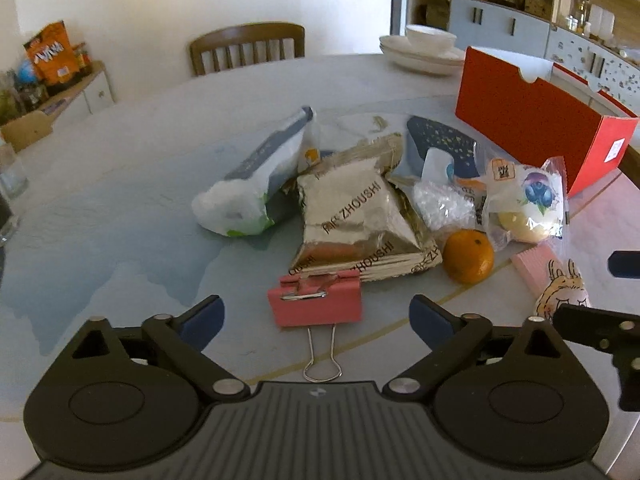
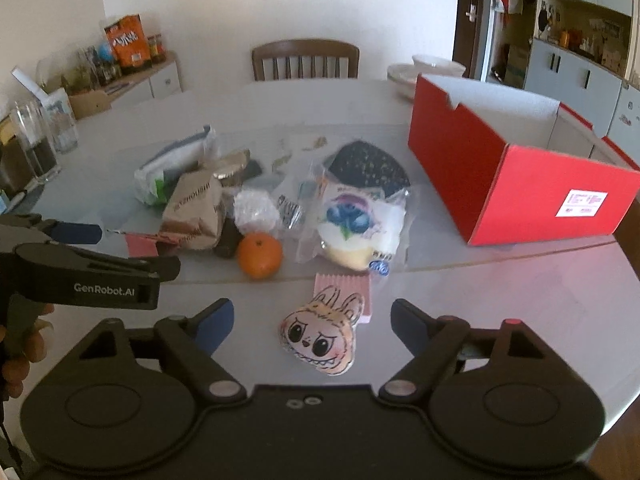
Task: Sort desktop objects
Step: 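Reach the left tool to the pink binder clip while the right tool reaches the bunny-face toy, then close the left gripper on the pink clip while the right gripper grasps the bunny toy, then carry the pink clip and bunny toy with both tools over the red box, then lower both tools into the box and open both grippers to release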
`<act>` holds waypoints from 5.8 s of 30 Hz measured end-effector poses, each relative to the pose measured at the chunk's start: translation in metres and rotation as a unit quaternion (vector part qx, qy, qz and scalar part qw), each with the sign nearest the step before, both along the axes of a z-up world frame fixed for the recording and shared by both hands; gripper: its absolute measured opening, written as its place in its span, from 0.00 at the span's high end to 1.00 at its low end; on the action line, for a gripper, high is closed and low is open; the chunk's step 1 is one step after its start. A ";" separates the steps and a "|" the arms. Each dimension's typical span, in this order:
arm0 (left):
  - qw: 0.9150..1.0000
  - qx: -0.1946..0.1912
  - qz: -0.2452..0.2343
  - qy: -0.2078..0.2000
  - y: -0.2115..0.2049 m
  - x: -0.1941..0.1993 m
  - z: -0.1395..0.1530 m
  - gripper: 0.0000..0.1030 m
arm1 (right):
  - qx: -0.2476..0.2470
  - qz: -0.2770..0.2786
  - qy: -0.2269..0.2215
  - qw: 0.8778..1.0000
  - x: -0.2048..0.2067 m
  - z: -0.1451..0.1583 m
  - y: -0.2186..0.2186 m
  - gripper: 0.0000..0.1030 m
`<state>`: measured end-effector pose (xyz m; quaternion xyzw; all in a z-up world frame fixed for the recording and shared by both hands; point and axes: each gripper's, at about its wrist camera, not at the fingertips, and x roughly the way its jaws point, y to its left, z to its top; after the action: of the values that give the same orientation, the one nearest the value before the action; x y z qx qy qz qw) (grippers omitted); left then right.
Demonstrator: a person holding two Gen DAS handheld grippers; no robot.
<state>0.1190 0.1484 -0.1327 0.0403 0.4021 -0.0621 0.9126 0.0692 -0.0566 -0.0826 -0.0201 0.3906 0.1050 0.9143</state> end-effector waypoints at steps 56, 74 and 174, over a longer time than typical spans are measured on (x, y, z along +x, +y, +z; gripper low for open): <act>0.998 -0.032 -0.050 -0.033 -0.040 0.003 0.061 0.51 | 0.002 0.052 0.006 0.999 0.033 0.040 -0.050 0.54; 0.996 -0.049 -0.031 -0.075 -0.109 0.027 0.112 0.51 | 0.029 0.101 -0.027 0.994 0.091 0.093 -0.129 0.54; 0.957 0.084 -0.204 0.186 -0.359 0.265 0.015 0.51 | -0.097 0.169 0.152 0.969 0.278 0.001 -0.268 0.53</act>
<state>0.3835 -0.2105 -0.1180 0.1856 0.5517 -0.2199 0.7828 0.3471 -0.3243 -0.0820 -0.1582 0.5247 0.2212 0.8067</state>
